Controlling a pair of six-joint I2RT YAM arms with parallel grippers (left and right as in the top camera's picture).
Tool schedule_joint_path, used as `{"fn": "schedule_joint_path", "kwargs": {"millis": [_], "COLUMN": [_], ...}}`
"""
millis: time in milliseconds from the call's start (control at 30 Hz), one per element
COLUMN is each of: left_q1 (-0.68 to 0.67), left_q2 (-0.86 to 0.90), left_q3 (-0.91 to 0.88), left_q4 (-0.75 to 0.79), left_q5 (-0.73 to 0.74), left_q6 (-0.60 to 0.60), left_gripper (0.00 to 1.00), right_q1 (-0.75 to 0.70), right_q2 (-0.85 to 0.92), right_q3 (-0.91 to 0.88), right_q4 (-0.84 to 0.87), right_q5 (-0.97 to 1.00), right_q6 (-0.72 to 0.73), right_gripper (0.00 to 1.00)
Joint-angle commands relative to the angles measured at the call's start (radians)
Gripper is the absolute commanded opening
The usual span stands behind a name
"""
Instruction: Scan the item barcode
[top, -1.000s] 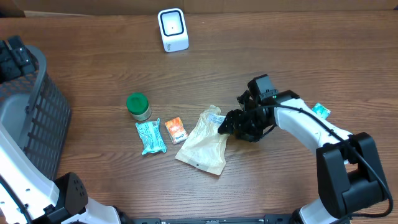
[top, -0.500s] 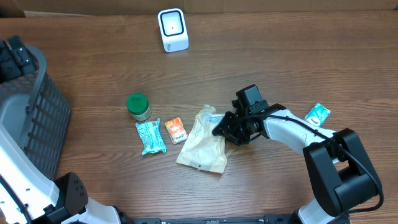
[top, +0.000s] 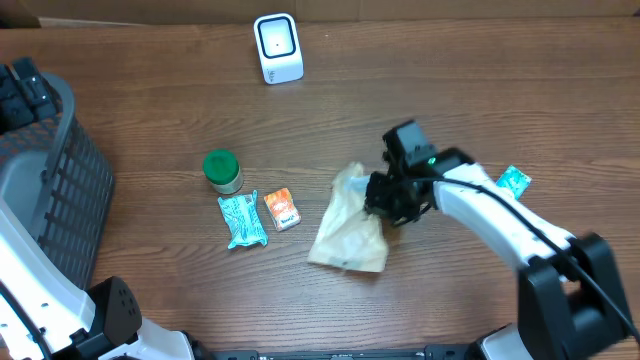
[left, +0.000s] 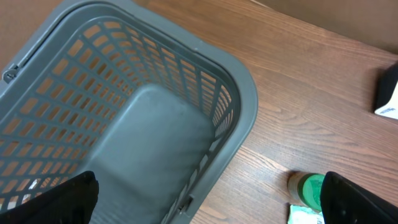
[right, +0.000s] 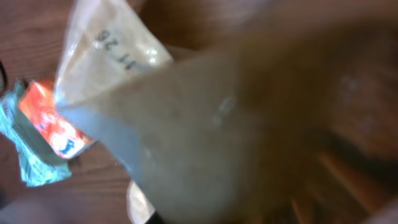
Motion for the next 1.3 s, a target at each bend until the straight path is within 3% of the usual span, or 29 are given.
{"fn": "schedule_joint_path", "kwargs": {"millis": [0, 133, 300, 667, 833, 1033, 1267], "left_q1": [-0.003, -0.003, -0.003, -0.003, -0.003, -0.003, -0.003], "left_q2": [-0.011, -0.011, -0.011, -0.011, -0.011, -0.011, -0.011], "left_q3": [0.018, 0.018, 0.018, 0.018, 0.018, 0.018, 0.018], "left_q4": [0.001, 0.001, 0.001, 0.001, 0.001, 0.001, 0.001], "left_q5": [0.005, 0.005, 0.005, 0.005, 0.005, 0.005, 0.005], "left_q6": [0.016, 0.016, 0.016, 0.016, 0.016, 0.016, 0.016], "left_gripper": [0.99, 1.00, 0.99, 0.99, 1.00, 0.99, 1.00], "right_q1": [0.023, 0.078, 0.130, 0.203, 0.288, 0.367, 0.377], "right_q2": [-0.062, -0.032, 0.071, 0.325, 0.328, 0.328, 0.328], "right_q3": [0.182, 0.301, 0.314, 0.337, 0.337, 0.337, 0.337], "right_q4": [-0.158, -0.404, -0.563, -0.562, -0.446, -0.303, -0.275], "right_q5": [0.348, 0.623, 0.821, 0.829, 0.662, 0.520, 0.521], "right_q6": [-0.102, -0.083, 0.008, 0.014, -0.067, -0.147, -0.147], "right_gripper": [0.04, 0.04, 0.04, 0.06, 0.22, 0.76, 0.78]}}
